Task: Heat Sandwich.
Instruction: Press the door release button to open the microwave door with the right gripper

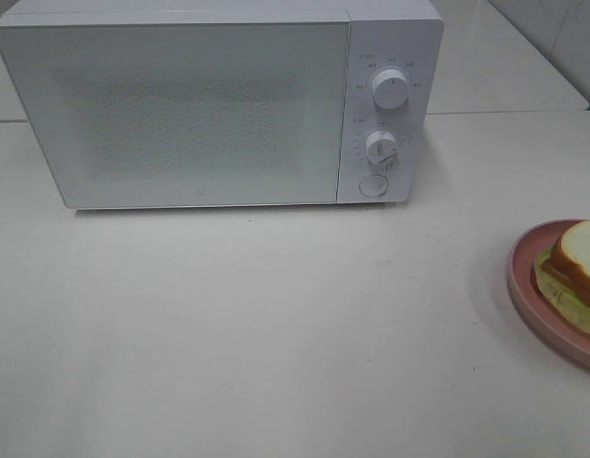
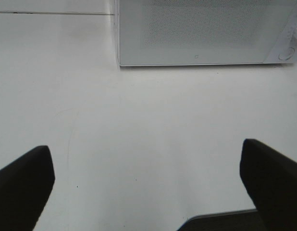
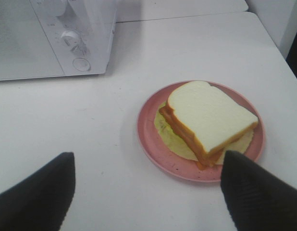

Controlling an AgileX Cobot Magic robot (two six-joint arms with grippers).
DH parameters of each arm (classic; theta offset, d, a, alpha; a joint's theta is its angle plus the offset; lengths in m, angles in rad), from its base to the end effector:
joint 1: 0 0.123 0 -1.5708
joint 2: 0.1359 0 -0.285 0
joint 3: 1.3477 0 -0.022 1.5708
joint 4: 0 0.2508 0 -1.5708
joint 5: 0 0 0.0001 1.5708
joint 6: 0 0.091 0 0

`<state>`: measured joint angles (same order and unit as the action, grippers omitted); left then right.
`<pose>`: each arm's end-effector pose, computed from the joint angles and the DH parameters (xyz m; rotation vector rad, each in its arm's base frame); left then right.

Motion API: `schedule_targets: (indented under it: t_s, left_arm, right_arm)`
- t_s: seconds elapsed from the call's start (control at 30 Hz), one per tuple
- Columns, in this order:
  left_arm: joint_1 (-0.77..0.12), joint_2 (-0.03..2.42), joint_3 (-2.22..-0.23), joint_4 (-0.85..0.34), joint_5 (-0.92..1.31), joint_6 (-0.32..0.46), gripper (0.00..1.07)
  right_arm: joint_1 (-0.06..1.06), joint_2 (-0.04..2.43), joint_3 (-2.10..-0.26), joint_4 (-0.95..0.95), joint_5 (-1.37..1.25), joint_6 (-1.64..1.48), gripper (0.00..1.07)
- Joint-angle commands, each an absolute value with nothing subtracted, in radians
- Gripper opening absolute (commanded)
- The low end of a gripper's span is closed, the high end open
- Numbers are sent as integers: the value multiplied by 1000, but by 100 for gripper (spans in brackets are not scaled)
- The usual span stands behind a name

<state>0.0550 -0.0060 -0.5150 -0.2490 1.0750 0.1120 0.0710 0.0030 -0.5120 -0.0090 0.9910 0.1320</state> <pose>-0.0084 -0.0202 0.2823 0.0742 2.0167 -0.1914 -0.0031 -0.0009 0.2864 0.0601 1.9667 0.1223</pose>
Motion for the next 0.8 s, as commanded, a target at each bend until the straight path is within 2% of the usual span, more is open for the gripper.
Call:
schedule_targets:
  t_s: [0.03, 0.8]
  left_arm:
    - [57, -21, -515, -247, 1072, 114, 98]
    - [57, -21, -515, -247, 1072, 114, 98]
  right_arm:
    - [65, 39, -536, 56, 945, 124, 76]
    - [65, 295, -537, 53, 586, 124, 76]
